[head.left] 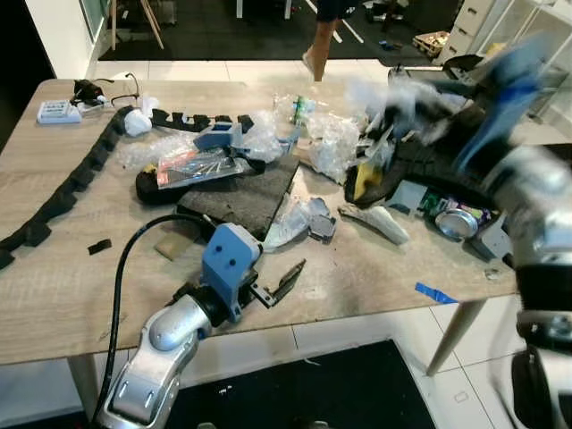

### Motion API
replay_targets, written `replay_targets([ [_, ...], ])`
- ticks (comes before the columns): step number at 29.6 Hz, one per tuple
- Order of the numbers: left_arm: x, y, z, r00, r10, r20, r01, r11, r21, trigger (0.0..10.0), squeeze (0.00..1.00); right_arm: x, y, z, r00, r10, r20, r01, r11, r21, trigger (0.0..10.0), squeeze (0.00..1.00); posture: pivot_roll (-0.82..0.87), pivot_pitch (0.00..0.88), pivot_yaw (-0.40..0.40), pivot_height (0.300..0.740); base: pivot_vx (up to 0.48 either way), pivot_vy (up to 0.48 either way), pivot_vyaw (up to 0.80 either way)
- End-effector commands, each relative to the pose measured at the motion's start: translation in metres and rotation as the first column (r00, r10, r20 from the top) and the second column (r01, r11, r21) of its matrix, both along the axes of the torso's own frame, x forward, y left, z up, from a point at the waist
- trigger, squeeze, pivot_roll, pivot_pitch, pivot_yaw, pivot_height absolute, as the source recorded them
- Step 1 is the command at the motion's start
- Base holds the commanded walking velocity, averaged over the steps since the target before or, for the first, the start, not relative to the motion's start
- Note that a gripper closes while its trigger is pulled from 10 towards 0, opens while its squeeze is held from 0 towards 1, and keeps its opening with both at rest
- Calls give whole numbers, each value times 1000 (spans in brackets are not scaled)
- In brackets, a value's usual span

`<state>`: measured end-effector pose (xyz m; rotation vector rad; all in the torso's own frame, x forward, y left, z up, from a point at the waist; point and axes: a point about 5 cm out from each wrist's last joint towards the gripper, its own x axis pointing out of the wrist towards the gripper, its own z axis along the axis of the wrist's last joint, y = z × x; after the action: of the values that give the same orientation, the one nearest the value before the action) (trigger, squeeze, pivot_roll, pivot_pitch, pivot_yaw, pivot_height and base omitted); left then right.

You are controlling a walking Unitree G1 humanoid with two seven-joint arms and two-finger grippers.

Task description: Picking trash to rubbish bin

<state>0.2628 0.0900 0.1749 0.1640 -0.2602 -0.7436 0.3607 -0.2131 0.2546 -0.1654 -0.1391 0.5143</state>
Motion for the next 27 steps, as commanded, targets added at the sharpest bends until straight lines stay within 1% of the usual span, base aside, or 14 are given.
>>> replay_targets([
  [1, -1, 0, -5, 1000, 7, -7, -7, 1000, 9, 10000, 0, -2, -3, 39, 994, -6, 109, -25, 959, 283, 0, 0, -2, 154, -67, 740, 0, 0, 0],
  [4, 2, 5, -2, 999, 40, 3, -40, 999, 2, 10000, 0, -5, 3, -7, 1000, 10, -14, -10, 1000, 17, 0, 0, -6, 152, -55, 740, 0, 0, 0],
  [5, 3, 5, -1, 999, 39, 6, -39, 999, 3, 10000, 0, -5, 3, -5, 1000, 18, -22, -13, 985, 173, 0, 0, 6, 164, -57, 740, 0, 0, 0],
  [7, 4, 6, -1, 999, 36, 9, -36, 999, 9, 10000, 0, -2, -4, 0, 999, -36, -6, 37, 977, 210, 0, 0, 3, 158, -54, 740, 0, 0, 0],
  [9, 4, 7, 0, 999, 34, 13, -35, 999, 13, 10000, 0, -1, -9, 0, 993, -89, 71, 99, 984, -150, 0, 0, -4, 156, -48, 740, 0, 0, 0],
  [10, 4, 7, 0, 999, 34, 13, -35, 999, 13, 10000, 0, -1, -9, 0, 993, -89, 71, 99, 984, -150, 0, 0, -4, 156, -48, 740, 0, 0, 0],
  [11, 4, 8, -1, 999, 38, 10, -38, 999, 12, 10000, 0, 1, -15, 23, 989, -100, 109, 87, 989, 123, 0, 0, 0, 155, -52, 740, 0, 0, 0],
  [13, 4, 8, -2, 999, 39, 8, -39, 999, 14, 10000, 0, 0, -19, 33, 988, -105, 113, 75, 967, 245, 0, 0, 0, 155, -52, 740, 0, 0, 0],
  [15, 4, 7, -2, 999, 39, 7, -39, 999, 11, 10000, 0, 1, -16, 19, 991, -99, 92, 100, 995, 1, 0, 0, -13, 151, -53, 740, 0, 0, 0],
  [19, 5, 6, -2, 999, 44, 9, -44, 999, 9, 10000, 0, -2, -17, 27, 996, -69, 60, 32, 880, 474, 0, 0, -10, 148, -51, 740, 0, 0, 0],
  [20, 4, 7, -2, 999, 49, 5, -49, 999, 4, 10000, 0, -1, -14, 17, 995, -87, 47, 68, 950, 304, 0, 0, -13, 147, -50, 740, 0, 0, 0],
  [21, 4, 7, -2, 999, 49, 5, -49, 999, 4, 10000, 0, -1, -14, 17, 995, -87, 47, 68, 950, 304, 0, 0, -13, 147, -50, 740, 0, 0, 0],
  [22, 4, 6, -3, 999, 43, 2, -43, 999, 5, 10000, 0, -2, -10, 3, 997, -71, 32, 66, 986, 156, 0, 0, -6, 149, -52, 740, 0, 0, 0],
  [27, 7, 9, -1, 997, 71, 1, -71, 997, -4, 10000, 0, 0, -23, 23, 987, -109, 114, 86, 978, 188, 0, 0, 0, 142, -44, 740, 0, 0, 0],
])
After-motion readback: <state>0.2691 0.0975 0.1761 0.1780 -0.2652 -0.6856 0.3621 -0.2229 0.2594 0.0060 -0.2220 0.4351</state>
